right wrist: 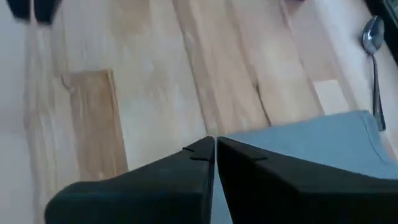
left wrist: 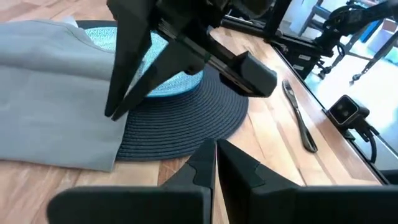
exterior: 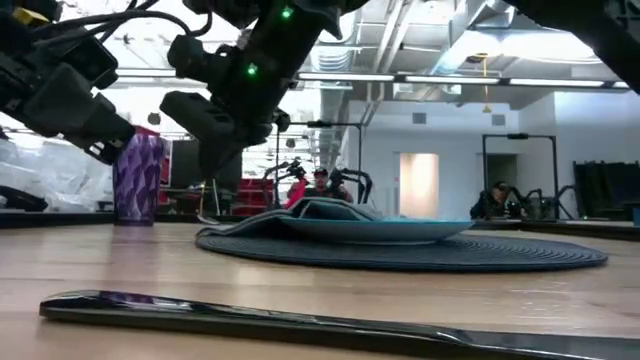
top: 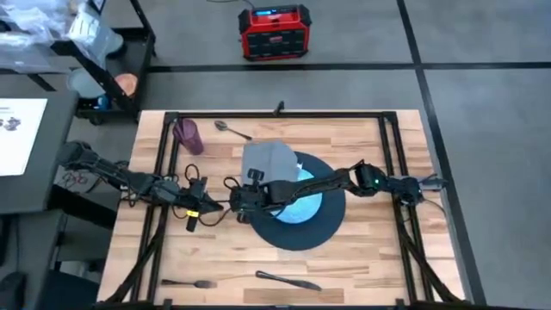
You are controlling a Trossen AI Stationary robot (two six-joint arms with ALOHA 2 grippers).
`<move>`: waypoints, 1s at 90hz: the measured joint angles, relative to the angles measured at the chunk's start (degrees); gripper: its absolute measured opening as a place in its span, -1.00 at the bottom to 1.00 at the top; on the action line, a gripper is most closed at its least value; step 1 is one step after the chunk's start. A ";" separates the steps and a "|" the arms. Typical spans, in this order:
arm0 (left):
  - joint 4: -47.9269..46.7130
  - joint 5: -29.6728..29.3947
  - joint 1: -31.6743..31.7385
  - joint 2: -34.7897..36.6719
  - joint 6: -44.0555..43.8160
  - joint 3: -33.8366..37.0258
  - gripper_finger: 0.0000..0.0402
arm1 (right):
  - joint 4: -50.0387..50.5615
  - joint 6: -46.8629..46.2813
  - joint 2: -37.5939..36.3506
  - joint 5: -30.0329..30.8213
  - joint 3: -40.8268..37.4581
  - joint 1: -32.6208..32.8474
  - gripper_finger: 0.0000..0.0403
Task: Set table place
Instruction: Fold the gray napkin
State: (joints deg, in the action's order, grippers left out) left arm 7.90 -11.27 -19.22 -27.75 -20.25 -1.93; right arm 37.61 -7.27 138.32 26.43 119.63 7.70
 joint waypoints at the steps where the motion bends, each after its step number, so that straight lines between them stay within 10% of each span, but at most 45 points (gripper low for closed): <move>1: 0.00 -0.01 0.00 0.00 0.00 0.00 -1.00 | 0.47 0.00 0.00 -0.01 0.00 0.00 -0.88; 30: -1.20 -0.11 0.00 0.00 -0.11 0.00 -1.00 | 5.10 5.46 0.49 0.03 0.00 0.91 -0.56; 90: -1.72 -0.02 0.00 0.00 -0.57 0.02 -1.00 | -4.95 6.93 4.50 -5.73 -0.09 -2.25 -0.54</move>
State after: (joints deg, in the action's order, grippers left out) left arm 6.18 -11.29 -19.22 -27.75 -20.82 -1.91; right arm 32.66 -0.34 142.82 20.70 119.55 5.45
